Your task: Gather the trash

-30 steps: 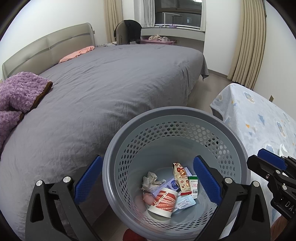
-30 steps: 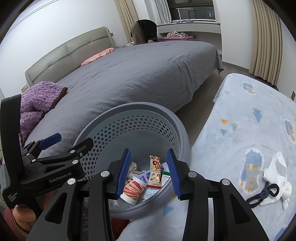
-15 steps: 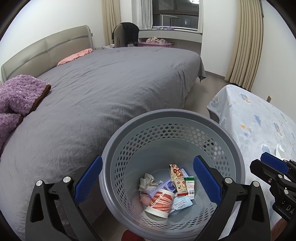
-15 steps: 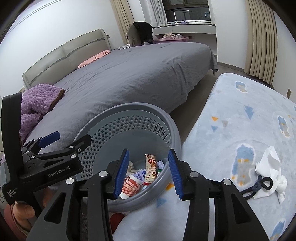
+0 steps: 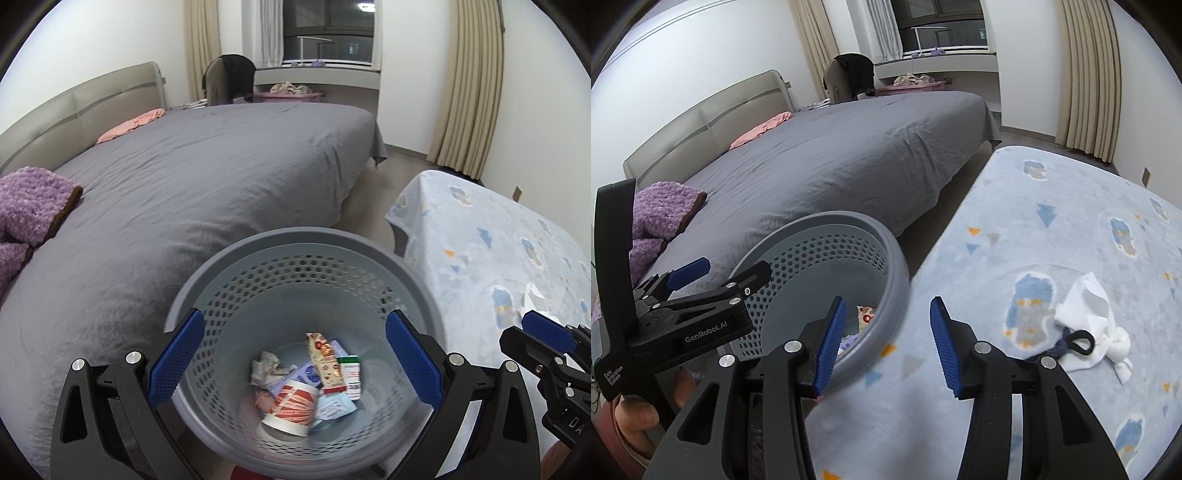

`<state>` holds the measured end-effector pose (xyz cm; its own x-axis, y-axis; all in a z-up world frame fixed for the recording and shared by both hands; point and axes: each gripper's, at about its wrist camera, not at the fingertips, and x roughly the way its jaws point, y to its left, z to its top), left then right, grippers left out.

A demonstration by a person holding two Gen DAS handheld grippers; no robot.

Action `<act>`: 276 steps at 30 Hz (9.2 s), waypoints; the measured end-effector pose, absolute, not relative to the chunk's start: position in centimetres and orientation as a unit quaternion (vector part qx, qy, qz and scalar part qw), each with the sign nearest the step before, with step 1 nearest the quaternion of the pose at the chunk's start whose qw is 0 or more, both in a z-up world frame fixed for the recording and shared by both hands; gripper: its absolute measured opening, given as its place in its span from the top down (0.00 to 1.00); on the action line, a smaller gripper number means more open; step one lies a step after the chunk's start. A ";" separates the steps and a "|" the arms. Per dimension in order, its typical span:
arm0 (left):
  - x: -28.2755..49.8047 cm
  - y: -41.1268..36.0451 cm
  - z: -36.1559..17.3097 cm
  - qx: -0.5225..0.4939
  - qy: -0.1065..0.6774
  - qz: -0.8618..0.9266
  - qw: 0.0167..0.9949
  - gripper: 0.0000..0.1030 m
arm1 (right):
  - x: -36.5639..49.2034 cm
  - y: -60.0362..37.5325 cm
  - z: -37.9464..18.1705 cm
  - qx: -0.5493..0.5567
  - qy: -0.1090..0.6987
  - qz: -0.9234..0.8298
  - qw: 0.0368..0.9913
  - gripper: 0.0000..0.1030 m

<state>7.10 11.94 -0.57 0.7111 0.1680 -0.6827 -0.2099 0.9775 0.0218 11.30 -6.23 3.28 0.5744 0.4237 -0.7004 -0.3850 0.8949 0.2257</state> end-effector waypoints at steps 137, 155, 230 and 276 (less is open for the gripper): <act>9.6 -6.8 -2.8 0.063 0.384 -0.115 0.914 0.85 | 9.9 -29.2 -0.3 0.133 0.407 0.071 0.901 0.73; 7.4 4.9 -1.1 0.022 0.367 -0.013 0.930 0.85 | 11.4 -16.8 2.4 0.095 0.399 0.162 0.898 0.73; 7.4 18.8 -2.7 -0.050 0.391 0.167 0.904 0.06 | 14.9 1.2 0.8 0.026 0.427 0.259 0.866 0.54; 7.2 19.1 -2.5 -0.048 0.390 0.177 0.902 0.06 | 14.5 0.9 1.3 0.017 0.423 0.255 0.869 0.52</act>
